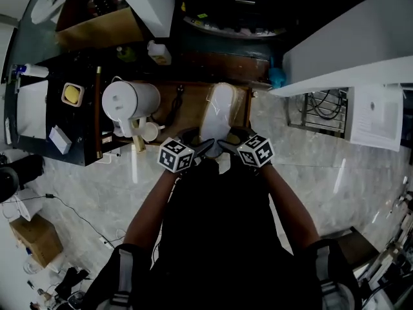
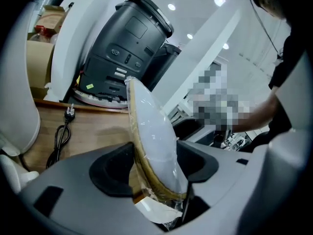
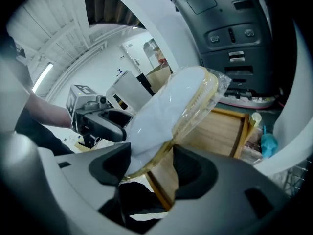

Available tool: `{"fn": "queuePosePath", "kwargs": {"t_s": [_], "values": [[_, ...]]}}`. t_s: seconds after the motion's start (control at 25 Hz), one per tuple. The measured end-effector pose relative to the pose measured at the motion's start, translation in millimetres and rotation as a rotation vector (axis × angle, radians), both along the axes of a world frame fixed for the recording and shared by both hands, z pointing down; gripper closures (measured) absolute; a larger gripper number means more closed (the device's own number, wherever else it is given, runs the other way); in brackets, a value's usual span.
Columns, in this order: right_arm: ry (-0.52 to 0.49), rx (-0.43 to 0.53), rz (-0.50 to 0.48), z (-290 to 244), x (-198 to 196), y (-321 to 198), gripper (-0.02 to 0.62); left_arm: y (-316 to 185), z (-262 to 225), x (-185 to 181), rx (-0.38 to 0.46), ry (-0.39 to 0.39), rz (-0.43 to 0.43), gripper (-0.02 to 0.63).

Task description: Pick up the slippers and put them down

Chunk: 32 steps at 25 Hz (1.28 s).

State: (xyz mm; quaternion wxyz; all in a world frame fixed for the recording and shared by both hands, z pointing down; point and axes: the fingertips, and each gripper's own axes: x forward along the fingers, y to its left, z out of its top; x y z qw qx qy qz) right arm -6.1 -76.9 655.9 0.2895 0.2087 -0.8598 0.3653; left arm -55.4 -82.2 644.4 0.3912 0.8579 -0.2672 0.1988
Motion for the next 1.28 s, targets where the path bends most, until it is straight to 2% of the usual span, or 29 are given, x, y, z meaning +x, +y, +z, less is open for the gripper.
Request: {"fn": "queuePosePath", "kwargs": {"t_s": [0.44, 0.64, 1.0, 1.28], "values": [[-0.040, 0.161, 0.014, -64.2, -11.3, 8.2, 0.321, 10.9, -47.6, -12.7, 0.090, 0.009, -0.061, 0.330], [-0.062, 0.225, 0.030, -91.8, -15.4, 15.8, 0.326, 18.7, -73.6, -18.2, 0.118, 0.059, -0.099, 0.330], [-0.111, 0.339, 0.081, -130.4, -22.8, 23.4, 0.330, 24.0, -114.4, -24.6, 0.200, 0.077, -0.114, 0.331], [-0.129, 0.384, 0.106, -149.7, -25.4, 23.2, 0.331, 22.0, -129.7, -28.0, 0.259, 0.072, -0.109, 0.331]]}}
